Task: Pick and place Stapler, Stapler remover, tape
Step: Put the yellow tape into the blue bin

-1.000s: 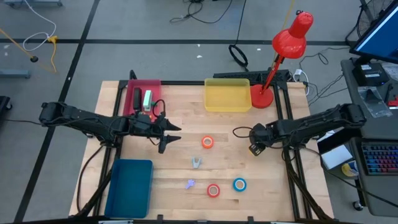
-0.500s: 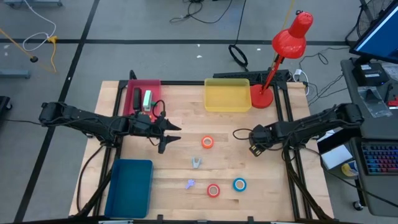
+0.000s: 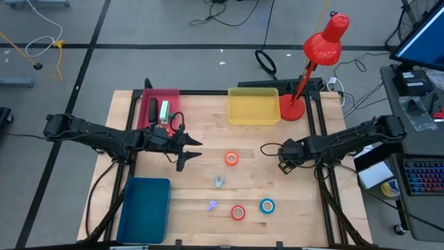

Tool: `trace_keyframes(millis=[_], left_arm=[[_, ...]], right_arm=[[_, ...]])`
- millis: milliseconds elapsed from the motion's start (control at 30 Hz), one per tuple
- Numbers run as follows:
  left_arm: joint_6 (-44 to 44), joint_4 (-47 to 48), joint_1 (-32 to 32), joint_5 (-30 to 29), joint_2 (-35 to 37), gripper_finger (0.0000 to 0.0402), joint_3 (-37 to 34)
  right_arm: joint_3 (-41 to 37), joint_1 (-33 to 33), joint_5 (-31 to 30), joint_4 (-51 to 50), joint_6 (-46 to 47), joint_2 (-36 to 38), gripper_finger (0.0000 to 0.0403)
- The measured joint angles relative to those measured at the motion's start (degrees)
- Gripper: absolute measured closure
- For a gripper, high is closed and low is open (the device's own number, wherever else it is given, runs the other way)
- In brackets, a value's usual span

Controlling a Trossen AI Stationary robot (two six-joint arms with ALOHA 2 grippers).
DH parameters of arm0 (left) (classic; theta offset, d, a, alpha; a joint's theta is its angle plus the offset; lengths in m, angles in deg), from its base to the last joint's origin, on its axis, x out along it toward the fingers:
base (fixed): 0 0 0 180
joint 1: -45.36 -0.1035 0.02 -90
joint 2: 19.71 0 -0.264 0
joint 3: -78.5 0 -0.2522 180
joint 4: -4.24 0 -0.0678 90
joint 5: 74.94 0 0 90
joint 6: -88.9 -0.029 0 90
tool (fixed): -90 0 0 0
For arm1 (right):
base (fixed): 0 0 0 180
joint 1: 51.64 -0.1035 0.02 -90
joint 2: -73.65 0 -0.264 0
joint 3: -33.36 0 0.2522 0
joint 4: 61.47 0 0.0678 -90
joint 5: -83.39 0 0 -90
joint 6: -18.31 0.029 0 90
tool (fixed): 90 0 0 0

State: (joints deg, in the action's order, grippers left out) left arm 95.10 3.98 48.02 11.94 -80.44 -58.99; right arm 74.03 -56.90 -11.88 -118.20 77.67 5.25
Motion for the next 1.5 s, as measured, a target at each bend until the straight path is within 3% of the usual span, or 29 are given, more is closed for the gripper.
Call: trace_keyframes(millis=[767,1033,1233,1500], left_arm=[[0.38,0.0,0.0,0.03,0.0,0.0206,0.0],[1.8,-1.27,0.15,0.33,0.0,0.0206,0.0],[1.79,-5.08,1.71,0.47,-0.01,0.0206,0.02],[1.99,-10.51,4.99,0.51,-0.02,0.0206,0.02]], right_arm=[[-0.04,-0.11,-1.68,-0.17,0.7,-0.04,0.0368],[2.38,-0.08,0.17,1.38,-2.48,3.93,0.0368],[3.94,-0.09,1.25,20.93,-6.66,9.95,0.0369],[4.11,-0.09,0.71,59.96,-23.55,10.09,0.0369]])
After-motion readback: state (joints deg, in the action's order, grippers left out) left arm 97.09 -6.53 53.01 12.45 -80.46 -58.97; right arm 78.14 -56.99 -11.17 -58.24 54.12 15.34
